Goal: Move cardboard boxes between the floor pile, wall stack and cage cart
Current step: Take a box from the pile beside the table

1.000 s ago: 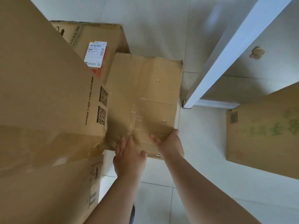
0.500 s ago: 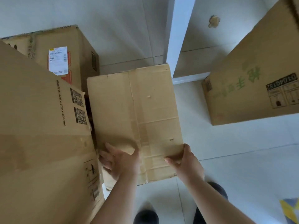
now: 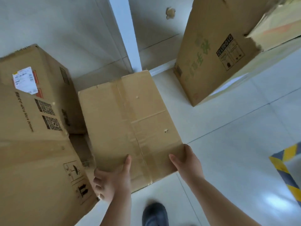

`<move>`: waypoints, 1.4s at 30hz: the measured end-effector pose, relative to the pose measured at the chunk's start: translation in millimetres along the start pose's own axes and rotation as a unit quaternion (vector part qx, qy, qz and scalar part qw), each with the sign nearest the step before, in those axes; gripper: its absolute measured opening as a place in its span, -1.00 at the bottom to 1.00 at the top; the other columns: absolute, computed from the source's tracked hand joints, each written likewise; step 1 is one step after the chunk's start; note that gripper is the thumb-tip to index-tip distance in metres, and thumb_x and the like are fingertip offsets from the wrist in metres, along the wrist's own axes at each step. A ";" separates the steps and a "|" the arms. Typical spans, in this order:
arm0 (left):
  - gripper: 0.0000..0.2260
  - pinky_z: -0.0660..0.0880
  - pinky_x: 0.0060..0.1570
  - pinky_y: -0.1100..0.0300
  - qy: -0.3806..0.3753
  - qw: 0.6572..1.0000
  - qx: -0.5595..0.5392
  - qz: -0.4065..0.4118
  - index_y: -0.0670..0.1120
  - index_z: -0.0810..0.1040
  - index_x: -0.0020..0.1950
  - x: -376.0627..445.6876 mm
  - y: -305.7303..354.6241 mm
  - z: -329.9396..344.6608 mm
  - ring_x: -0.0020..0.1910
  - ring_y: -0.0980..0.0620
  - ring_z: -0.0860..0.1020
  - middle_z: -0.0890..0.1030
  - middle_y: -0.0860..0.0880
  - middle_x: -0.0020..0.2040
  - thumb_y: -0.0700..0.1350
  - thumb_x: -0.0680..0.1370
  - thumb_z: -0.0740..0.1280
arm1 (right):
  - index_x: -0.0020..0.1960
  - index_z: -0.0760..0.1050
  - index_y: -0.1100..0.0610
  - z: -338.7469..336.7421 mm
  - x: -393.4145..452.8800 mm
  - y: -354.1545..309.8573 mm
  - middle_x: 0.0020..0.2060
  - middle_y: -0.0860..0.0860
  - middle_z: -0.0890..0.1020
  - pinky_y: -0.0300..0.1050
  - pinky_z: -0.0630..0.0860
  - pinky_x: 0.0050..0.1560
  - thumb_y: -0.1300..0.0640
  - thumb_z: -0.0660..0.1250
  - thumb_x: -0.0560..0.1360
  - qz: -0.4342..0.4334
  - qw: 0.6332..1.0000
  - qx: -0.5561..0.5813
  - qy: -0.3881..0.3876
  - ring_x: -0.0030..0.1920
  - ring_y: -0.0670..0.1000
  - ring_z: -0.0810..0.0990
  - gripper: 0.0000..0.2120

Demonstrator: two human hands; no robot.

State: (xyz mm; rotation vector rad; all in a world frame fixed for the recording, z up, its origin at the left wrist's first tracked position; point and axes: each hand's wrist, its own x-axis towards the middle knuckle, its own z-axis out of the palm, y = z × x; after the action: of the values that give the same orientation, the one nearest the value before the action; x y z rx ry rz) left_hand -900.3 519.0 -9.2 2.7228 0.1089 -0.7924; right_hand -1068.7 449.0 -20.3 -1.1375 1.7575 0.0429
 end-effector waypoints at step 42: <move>0.00 0.31 0.29 -0.03 -0.336 0.605 0.447 0.567 -0.09 0.04 0.53 -529.9 -325.7 162.1 0.42 -0.18 0.26 0.22 -0.15 0.48 0.14 0.28 0.54 | 0.51 0.17 0.15 -122.9 -384.0 595.2 0.42 0.08 0.38 0.03 0.30 0.39 -0.06 0.36 0.49 0.398 0.670 0.498 0.380 0.41 0.11 0.34 -0.30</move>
State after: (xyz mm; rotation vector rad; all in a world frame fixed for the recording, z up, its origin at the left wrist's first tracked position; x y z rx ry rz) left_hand -1481.5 785.0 57.6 2.0047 -2.4231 -1.4650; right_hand -1551.6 975.2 61.9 0.5785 2.3338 -0.8821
